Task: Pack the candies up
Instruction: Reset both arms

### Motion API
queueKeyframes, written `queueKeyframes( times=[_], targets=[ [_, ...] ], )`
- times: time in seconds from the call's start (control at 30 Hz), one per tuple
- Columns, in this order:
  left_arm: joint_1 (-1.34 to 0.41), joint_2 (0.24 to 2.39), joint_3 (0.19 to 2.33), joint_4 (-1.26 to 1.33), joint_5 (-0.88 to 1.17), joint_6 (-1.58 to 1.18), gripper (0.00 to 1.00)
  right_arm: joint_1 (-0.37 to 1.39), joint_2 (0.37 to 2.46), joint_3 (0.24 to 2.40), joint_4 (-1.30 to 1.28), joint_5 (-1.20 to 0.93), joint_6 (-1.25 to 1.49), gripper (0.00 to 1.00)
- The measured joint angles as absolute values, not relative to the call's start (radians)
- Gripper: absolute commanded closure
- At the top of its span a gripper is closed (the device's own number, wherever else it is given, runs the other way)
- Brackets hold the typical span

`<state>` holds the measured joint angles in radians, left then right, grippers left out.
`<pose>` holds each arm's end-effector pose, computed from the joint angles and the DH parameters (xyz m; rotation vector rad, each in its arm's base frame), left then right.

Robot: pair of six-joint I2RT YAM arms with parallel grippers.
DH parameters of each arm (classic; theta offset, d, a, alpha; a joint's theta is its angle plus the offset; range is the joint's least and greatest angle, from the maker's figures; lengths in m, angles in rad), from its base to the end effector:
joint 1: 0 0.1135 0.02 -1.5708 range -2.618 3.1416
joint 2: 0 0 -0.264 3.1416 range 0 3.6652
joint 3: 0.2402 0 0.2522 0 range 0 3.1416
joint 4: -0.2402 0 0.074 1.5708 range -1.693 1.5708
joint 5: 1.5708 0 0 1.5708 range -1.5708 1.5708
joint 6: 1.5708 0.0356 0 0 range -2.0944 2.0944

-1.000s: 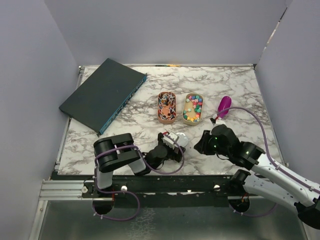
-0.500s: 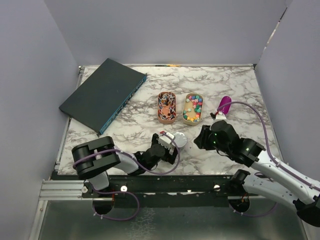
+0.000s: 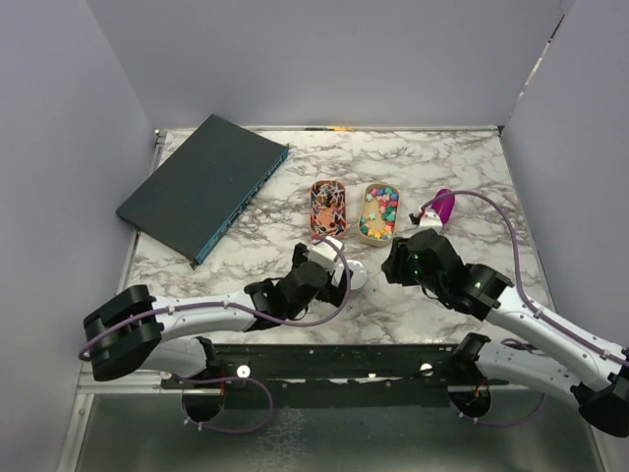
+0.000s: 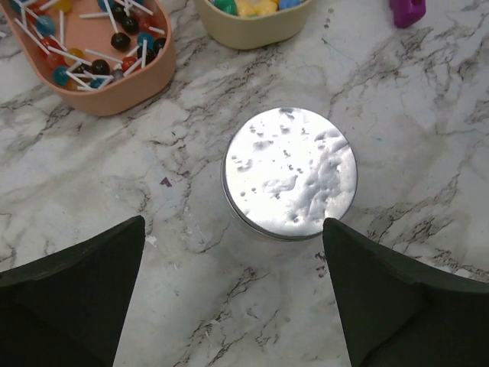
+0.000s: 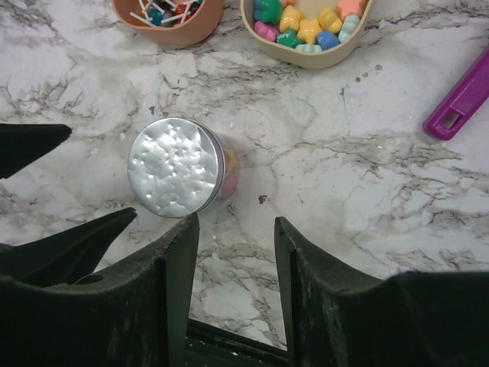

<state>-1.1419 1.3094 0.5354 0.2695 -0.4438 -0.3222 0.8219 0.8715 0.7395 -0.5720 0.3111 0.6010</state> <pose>0.1228 -0.2317 0.1889 0.5626 1.9751 -0.4614 0.1326 0.1266 0.2729 -0.0862 2.2661 0.4147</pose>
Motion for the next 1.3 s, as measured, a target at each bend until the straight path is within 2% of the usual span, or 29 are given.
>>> queueKeyframes(
  times=[0.17,0.47,0.67,0.77,0.97,1.17,1.3],
  targets=[
    [-1.100,1.246,0.683,0.039,-0.453,-0.342,0.01,0.822,0.896,0.770,-0.566,0.356,0.584,0.49],
    [-1.006,1.173,0.881,-0.241,-0.457,-0.331,0.01,0.822,0.912,0.831,-0.539,0.446,0.544,0.36],
    [-0.833,1.147,0.993,-0.337,-0.411,-0.296,0.01,0.804,0.944,0.874,-0.525,0.499,0.505,0.31],
    [-0.722,1.140,1.023,-0.351,-0.366,-0.284,0.01,0.711,0.970,0.901,-0.506,0.437,0.486,0.31],
    [-0.545,1.125,1.032,-0.353,-0.285,-0.273,0.01,0.484,0.971,0.902,-0.459,0.299,0.465,0.29],
    [-0.434,1.053,0.962,-0.295,-0.250,-0.289,0.01,0.434,0.888,0.886,-0.400,0.202,0.432,0.29],
    [-0.425,0.979,0.885,-0.256,-0.246,-0.295,0.01,0.430,0.776,0.850,-0.328,0.167,0.408,0.27]
  ],
)
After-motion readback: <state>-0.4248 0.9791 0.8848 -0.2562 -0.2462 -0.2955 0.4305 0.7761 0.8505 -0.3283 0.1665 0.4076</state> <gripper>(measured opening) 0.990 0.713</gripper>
